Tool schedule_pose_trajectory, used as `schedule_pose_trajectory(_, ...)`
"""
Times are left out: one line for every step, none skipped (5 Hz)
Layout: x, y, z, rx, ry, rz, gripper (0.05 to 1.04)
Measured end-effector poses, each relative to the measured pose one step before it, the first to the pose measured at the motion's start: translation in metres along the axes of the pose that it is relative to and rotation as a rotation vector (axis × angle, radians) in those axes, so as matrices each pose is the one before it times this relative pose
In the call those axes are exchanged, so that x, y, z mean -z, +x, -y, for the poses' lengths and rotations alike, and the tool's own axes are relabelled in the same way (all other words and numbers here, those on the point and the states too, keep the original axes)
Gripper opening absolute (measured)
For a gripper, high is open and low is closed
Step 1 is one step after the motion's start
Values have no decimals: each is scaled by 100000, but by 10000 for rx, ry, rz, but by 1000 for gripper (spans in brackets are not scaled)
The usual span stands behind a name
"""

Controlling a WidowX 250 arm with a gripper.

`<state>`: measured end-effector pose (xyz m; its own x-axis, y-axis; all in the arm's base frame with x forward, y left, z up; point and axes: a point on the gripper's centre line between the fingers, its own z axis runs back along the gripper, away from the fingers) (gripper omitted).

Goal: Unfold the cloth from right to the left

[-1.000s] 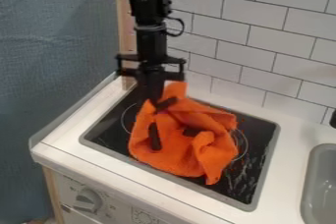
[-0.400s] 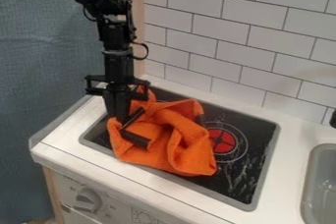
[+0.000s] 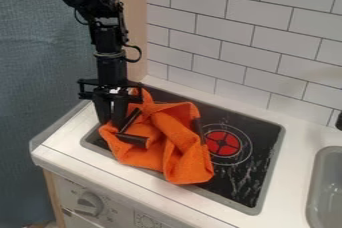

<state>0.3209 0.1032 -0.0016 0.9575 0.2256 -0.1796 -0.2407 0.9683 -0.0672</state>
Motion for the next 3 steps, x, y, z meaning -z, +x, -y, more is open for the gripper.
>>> schedule_pose_trajectory(-1,-185,90,-66,-56,-117,783)
schedule_pose_trajectory(-312,131,77,-119,-47,-10,1005)
schedule_pose_trajectory(-772,204,487,-54,-220,-40,1007)
